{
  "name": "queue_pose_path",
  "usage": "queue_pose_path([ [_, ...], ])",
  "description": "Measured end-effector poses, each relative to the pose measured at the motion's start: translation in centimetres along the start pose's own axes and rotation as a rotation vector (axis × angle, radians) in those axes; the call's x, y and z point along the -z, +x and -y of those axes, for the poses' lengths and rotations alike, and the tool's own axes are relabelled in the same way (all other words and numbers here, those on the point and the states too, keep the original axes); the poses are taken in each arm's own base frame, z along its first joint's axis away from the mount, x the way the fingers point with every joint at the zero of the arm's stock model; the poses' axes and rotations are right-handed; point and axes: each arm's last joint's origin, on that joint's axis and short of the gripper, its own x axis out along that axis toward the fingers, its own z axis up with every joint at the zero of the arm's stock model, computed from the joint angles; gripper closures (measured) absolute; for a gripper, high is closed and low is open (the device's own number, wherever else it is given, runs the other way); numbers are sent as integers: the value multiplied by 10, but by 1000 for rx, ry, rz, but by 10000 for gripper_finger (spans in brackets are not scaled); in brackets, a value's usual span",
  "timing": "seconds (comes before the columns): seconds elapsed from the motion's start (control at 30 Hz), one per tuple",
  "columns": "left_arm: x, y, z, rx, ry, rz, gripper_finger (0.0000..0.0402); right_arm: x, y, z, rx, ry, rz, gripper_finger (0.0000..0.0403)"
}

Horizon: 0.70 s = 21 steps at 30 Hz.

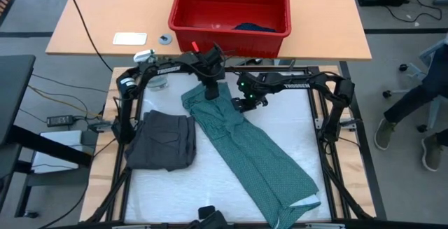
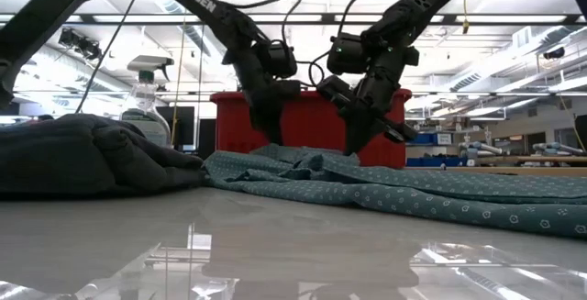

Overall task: Fold Laundry from Bin
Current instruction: Fold the green polo shirt on the table

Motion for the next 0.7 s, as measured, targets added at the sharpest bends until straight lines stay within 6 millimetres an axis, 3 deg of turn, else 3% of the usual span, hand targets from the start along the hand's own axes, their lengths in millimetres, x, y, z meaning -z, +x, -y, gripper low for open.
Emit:
queue_pose_path([
  [0.2,4,-4,-7,-21,-36,-15,325,-7,-3,5,-2,8,18,316],
  [0.4,12,-27,-13,4,-82,-26,273,-6,-5,3,7,77,39,246],
  [0.53,23,-34,-14,148,-107,-54,261,17,-5,-18,-6,53,37,238],
  [0.7,39,-15,-17,172,-129,-71,260,50,9,-42,5,25,33,240],
])
